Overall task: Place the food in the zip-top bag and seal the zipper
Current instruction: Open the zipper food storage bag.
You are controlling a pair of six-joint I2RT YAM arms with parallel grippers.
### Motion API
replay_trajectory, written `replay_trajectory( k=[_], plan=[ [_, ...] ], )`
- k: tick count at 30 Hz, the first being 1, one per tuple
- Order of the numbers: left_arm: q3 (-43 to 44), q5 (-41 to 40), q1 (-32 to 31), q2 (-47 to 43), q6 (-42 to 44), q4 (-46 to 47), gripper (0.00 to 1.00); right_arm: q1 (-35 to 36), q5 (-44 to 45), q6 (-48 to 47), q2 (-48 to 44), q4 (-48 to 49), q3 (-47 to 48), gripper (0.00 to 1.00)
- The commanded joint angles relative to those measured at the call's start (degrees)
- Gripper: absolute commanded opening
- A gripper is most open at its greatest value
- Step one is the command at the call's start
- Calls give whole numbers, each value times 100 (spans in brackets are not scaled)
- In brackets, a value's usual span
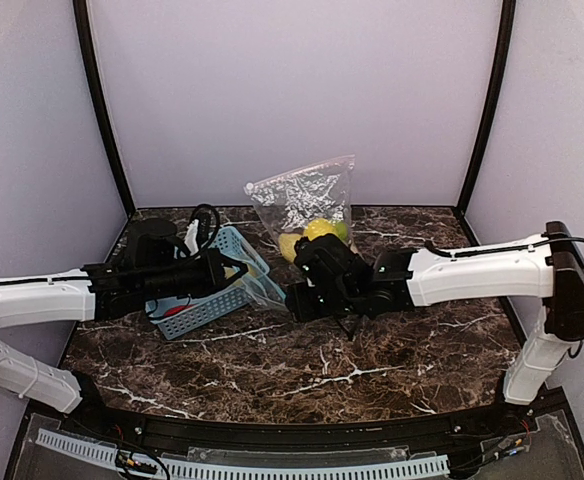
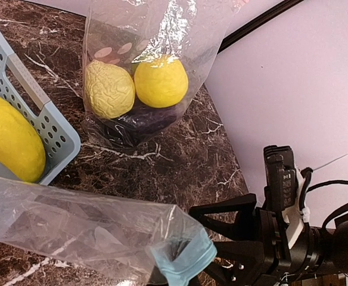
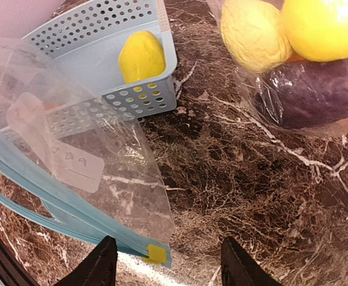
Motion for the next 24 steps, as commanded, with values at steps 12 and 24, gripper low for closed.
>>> replay_trajectory(
  k=[12, 24],
  plan=[
    [-23, -149, -21, -80, -15, -108, 1, 205, -89, -719, -380, 1145, -319, 76],
    [-25, 227, -27, -114, -101, 10, 1, 116, 324, -444, -230, 824, -163, 67]
  ],
)
